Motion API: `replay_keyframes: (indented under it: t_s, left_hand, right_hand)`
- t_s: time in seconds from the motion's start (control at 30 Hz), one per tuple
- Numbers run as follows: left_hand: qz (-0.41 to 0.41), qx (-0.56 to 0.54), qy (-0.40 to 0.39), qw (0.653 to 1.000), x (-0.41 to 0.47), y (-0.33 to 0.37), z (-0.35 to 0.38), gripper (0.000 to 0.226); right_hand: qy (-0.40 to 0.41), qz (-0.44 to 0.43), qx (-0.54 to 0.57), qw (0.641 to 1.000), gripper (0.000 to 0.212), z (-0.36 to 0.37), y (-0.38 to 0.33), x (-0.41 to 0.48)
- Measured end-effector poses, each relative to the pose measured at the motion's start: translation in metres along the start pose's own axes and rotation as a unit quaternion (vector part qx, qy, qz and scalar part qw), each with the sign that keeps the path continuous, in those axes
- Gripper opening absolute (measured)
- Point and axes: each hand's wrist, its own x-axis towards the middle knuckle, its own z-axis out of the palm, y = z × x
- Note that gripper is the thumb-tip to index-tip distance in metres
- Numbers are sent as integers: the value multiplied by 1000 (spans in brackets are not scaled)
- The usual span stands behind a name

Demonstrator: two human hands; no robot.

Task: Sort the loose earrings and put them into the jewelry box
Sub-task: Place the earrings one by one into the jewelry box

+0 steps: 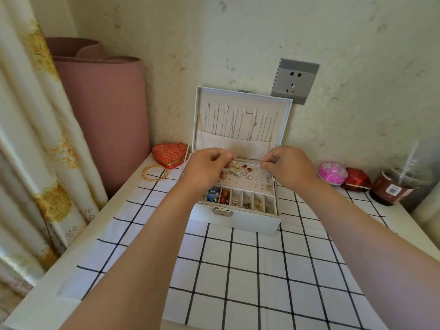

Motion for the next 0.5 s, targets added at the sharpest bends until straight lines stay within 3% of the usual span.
replay_keyframes:
  t_s: [0.3, 0.5]
  left_hand:
    - [-3, -8, -10, 1000, 0, -1, 3, 16]
    - [0, -12, -4, 1000, 1, 0, 4, 16]
  right_hand:
    - [5, -75, -89, 993, 6, 7, -9, 5]
    - [24, -78, -87, 993, 7, 11, -9, 2]
